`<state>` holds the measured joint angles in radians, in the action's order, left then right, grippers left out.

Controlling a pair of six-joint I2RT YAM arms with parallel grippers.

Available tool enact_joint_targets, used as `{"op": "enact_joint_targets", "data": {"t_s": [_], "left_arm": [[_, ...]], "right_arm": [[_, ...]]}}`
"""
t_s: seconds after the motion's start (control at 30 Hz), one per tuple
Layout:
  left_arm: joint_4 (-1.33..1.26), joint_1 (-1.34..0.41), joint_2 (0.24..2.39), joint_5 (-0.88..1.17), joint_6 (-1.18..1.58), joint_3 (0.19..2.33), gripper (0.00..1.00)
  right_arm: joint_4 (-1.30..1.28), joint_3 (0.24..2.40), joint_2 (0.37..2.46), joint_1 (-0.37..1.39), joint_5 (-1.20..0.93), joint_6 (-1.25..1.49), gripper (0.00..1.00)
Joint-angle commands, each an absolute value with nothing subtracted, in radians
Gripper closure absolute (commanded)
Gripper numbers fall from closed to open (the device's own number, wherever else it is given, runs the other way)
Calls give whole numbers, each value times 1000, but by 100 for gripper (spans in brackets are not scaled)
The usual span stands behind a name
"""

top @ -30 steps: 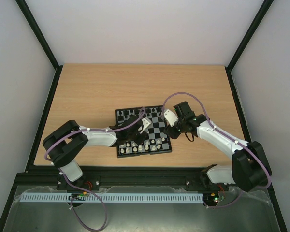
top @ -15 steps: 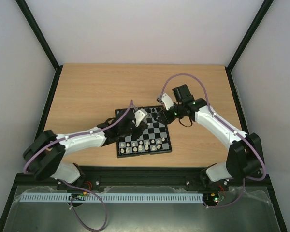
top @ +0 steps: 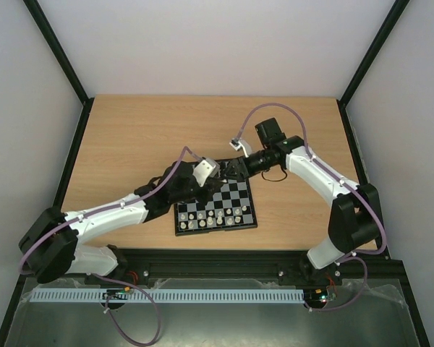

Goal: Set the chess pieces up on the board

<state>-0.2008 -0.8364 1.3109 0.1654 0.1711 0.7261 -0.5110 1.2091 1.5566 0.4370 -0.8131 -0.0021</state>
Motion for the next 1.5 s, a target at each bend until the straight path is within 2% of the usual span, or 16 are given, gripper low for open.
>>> {"op": "enact_joint_targets", "data": {"t_s": [0.0, 0.27, 0.67, 0.83, 0.97, 1.1, 1.27, 1.47], "left_arm": [[-265, -830, 1260, 175, 184, 693, 80], [-307, -831, 1241, 163, 192, 666, 80], [-322, -831, 1257, 159, 191, 660, 79], [-321, -831, 1267, 157, 194, 666, 75], [-271, -831, 1260, 127, 212, 690, 59], [-111, -831, 1213, 54, 248, 767, 43], [151, -822, 1171, -46, 222, 931, 15], [352, -728, 1279, -155, 121, 1090, 11]], "right_arm": [[-550, 1201, 1580, 436, -924, 43, 60], [-513, 1166, 1586, 433, -1034, 80, 62], [-470, 1139, 1588, 420, -1106, 115, 80], [-468, 1133, 1587, 417, -1079, 103, 86], [-485, 1140, 1583, 416, -977, 74, 88], [-517, 1161, 1579, 416, -834, 5, 90], [-523, 1131, 1520, 416, -675, -77, 90], [-519, 1059, 1377, 417, -481, -205, 90]]}}
